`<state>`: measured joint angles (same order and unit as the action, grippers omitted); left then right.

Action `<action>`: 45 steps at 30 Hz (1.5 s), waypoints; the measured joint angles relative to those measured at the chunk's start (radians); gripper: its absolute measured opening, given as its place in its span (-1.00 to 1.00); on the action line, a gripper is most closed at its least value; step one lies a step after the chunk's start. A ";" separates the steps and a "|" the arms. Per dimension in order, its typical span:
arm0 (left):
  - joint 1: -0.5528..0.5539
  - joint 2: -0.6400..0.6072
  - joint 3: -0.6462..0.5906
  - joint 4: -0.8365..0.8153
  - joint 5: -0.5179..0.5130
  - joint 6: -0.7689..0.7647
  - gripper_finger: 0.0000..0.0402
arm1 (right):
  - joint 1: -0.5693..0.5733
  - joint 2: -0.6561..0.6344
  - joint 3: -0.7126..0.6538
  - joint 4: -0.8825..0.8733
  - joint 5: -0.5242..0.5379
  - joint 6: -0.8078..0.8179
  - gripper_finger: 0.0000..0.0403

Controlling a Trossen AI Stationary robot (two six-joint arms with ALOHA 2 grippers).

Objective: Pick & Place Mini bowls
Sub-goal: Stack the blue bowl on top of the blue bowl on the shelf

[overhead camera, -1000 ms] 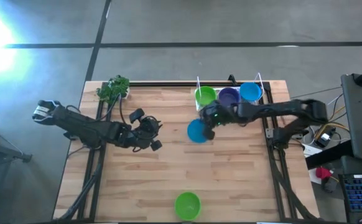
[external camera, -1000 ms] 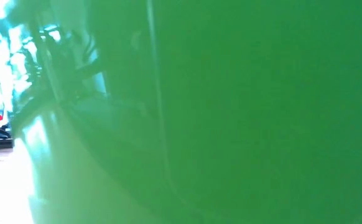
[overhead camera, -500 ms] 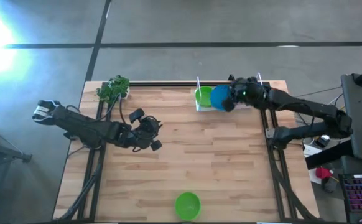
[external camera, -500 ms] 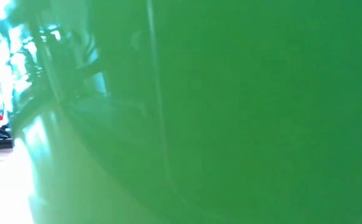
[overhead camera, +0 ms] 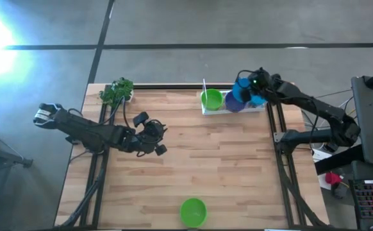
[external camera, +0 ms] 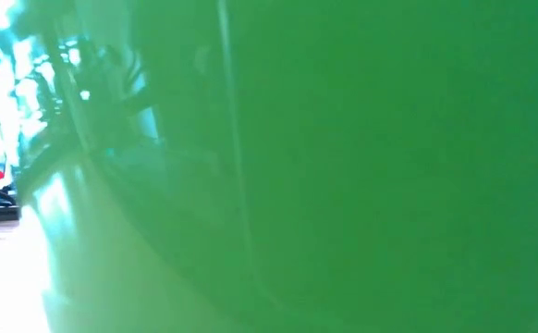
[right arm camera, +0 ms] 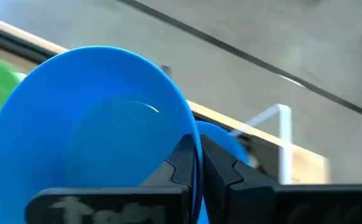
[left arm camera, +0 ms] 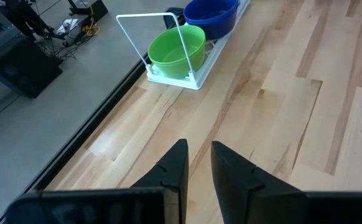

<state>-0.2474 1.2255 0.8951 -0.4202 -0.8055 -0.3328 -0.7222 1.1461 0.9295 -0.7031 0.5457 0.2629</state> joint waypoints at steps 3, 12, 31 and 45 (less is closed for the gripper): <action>0.000 0.000 0.000 0.000 0.000 0.000 -0.68 | -0.015 0.000 0.001 -0.045 0.066 0.008 -0.95; 0.000 0.000 0.000 0.000 0.000 0.000 -0.68 | -0.019 0.002 0.003 -0.072 0.252 0.009 -0.95; 0.000 0.000 0.000 0.000 0.006 0.000 -0.68 | -0.029 0.003 -0.075 0.007 0.303 0.025 -0.95; 0.000 0.000 0.000 0.000 0.009 -0.003 -0.68 | -0.029 0.003 -0.129 0.071 0.316 0.008 -0.95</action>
<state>-0.2477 1.2255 0.8951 -0.4198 -0.7963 -0.3354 -0.7509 1.1492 0.8005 -0.6321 0.8619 0.2711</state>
